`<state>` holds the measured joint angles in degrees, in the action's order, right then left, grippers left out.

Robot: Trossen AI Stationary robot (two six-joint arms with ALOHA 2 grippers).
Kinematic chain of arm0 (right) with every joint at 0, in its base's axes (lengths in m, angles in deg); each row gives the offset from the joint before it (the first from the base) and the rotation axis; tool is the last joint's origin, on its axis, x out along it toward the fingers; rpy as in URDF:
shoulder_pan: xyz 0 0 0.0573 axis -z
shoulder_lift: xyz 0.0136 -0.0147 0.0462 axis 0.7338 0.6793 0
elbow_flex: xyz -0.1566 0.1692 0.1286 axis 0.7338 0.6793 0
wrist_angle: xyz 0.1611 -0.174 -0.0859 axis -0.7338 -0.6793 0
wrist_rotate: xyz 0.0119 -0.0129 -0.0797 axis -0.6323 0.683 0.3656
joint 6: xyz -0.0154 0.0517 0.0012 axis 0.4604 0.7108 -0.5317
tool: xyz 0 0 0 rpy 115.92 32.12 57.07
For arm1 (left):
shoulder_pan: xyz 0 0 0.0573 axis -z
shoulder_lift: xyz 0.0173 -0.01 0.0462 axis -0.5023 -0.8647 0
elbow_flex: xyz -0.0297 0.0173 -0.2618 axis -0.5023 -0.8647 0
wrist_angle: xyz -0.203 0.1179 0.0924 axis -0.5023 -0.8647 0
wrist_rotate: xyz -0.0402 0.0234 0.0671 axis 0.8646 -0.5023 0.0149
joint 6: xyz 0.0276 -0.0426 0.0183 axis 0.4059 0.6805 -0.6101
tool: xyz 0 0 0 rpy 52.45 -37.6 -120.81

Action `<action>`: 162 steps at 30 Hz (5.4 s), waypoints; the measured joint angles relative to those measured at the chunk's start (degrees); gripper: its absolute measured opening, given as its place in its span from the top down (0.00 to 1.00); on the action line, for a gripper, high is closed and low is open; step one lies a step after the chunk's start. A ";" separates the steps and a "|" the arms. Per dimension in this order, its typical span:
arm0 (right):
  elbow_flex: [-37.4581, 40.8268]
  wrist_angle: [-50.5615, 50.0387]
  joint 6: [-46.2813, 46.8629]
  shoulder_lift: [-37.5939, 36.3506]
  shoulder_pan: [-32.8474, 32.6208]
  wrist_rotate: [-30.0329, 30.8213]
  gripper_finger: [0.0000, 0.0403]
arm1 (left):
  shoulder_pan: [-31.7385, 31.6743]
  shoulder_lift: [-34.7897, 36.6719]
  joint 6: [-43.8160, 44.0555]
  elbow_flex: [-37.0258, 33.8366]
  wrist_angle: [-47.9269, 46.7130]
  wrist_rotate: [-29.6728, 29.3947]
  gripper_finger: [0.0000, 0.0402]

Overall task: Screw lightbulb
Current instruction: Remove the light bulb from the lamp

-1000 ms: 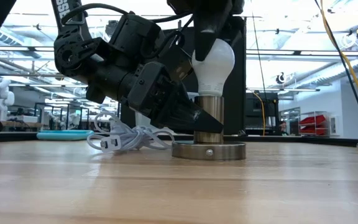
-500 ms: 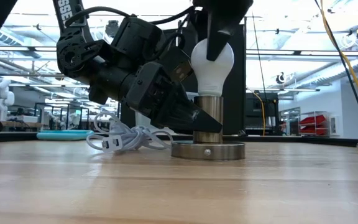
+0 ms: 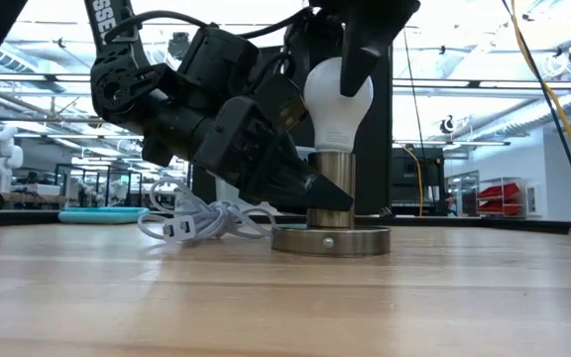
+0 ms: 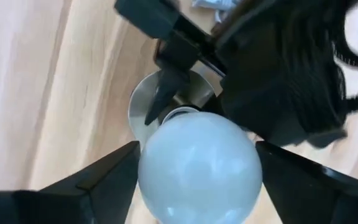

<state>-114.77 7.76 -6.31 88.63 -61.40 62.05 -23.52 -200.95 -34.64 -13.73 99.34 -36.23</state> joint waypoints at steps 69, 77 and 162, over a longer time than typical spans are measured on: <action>-1.45 -2.96 -14.29 2.51 0.27 2.26 0.33 | 0.02 0.00 -0.15 -0.07 0.03 4.67 0.49; -8.29 -7.01 -9.84 2.62 -0.45 4.05 0.33 | 0.24 0.02 -0.44 0.09 -0.03 5.69 0.49; 76.99 81.09 61.36 -12.63 -12.74 51.86 0.30 | 1.94 0.20 7.59 -0.02 3.39 -24.74 0.48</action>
<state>-37.78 88.85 55.06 76.00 -74.14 113.90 -21.58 -200.75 -27.05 -13.75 102.73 -60.97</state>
